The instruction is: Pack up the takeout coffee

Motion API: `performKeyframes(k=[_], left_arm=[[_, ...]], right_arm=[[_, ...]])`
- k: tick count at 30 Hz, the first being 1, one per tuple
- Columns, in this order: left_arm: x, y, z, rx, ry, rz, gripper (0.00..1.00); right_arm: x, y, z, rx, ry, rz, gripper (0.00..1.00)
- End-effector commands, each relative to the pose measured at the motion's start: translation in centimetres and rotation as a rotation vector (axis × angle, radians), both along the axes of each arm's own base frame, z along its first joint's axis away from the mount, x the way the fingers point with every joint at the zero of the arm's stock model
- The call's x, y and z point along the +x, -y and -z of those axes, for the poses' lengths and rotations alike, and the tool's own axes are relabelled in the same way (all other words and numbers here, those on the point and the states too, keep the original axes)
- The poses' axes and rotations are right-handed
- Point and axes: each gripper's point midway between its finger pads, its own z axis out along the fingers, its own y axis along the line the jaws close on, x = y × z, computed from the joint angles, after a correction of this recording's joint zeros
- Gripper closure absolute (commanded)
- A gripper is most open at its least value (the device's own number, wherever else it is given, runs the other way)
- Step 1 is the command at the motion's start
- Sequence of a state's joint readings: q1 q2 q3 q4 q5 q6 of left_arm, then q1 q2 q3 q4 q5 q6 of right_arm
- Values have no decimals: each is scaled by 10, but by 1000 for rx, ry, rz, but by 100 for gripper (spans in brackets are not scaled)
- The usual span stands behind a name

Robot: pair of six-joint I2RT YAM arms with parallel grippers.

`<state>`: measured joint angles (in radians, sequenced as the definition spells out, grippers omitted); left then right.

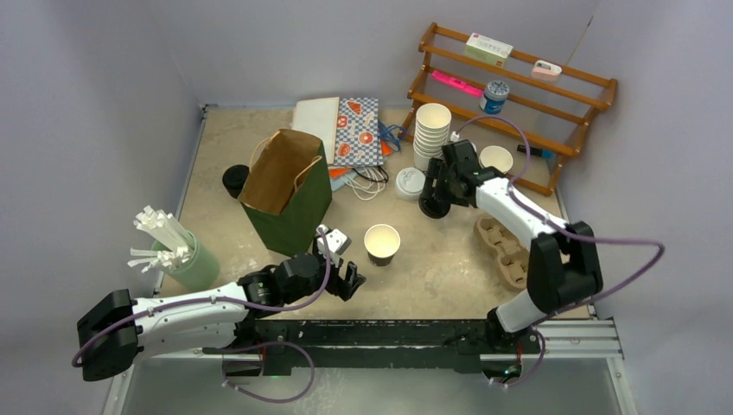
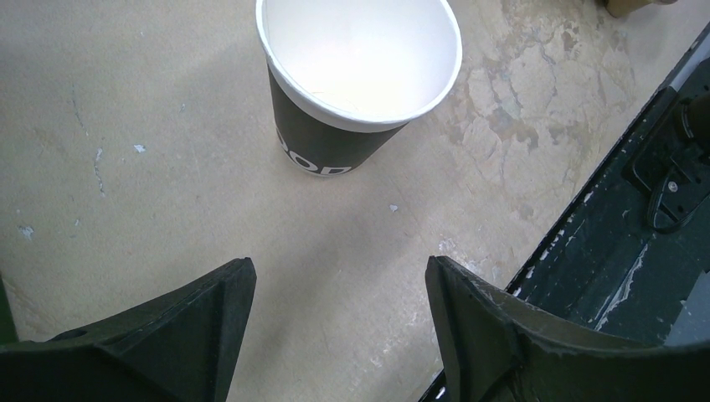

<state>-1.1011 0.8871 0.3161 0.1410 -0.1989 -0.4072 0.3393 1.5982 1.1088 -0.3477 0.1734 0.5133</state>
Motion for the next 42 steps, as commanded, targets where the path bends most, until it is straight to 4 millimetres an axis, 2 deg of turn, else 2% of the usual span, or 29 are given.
performKeyframes(k=[1,3,9,14,16,19,21,32,42], left_arm=[[5,6,-13,-36,32,-7,22],[6,6,-11,-37,30,-17,23],[7,2,-6,-85,6,-65,26],[9,-3,-7,-124,12,-94,26],[9,-3,-10,-142,15,-100,27],[10,-3,-13,-151,15,-107,44],[12,-4,-13,-153,9,-116,49],[23,4,-18,-206,-31,-126,52],[32,15,-27,-222,-58,-126,56]], right_arm=[[-39,-16,-24,101,-18,-128,25],[-52,-21,-34,110,-16,-169,25],[-93,-53,-66,104,-9,-330,27],[-113,-74,-81,74,-7,-421,28],[-117,-80,-84,62,-1,-445,28],[-121,-92,-90,61,17,-483,28],[-123,-101,-90,60,19,-508,28],[-126,-142,-80,-5,24,-588,30],[-128,-151,-73,-70,46,-602,29]])
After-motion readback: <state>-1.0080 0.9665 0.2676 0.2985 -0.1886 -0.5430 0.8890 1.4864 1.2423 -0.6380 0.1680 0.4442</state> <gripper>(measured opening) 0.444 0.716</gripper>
